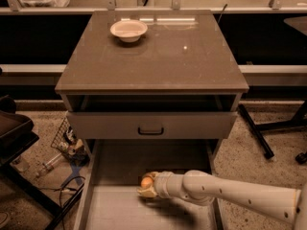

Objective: Place orange into middle drawer

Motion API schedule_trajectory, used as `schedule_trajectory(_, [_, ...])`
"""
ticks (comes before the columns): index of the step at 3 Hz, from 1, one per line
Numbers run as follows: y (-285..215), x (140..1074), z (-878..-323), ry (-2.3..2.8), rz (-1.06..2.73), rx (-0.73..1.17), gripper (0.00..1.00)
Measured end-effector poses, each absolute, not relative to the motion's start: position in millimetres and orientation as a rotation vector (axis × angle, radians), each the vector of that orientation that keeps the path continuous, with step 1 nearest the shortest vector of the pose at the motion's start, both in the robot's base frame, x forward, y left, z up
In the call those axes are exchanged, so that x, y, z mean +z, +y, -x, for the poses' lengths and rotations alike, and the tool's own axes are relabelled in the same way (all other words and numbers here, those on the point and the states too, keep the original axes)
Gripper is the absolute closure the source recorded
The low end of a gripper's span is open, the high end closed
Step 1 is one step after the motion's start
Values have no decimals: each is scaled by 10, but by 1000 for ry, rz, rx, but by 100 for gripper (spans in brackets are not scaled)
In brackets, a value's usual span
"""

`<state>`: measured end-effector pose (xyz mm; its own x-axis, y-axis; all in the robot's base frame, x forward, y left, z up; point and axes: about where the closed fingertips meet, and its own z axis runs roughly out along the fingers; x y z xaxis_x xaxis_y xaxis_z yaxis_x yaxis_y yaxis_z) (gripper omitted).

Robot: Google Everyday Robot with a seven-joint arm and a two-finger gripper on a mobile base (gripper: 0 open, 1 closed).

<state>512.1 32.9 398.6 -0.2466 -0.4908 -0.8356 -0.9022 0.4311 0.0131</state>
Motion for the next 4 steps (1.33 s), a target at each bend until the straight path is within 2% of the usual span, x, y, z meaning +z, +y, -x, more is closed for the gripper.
schedule_trajectory(1, [394, 3582, -5099, 1936, 1211, 662, 100])
schedule_trajectory(2, [412, 3558, -5087, 1944, 1220, 665, 87])
schedule_trajectory(4, [412, 3569, -5087, 1944, 1220, 665, 41])
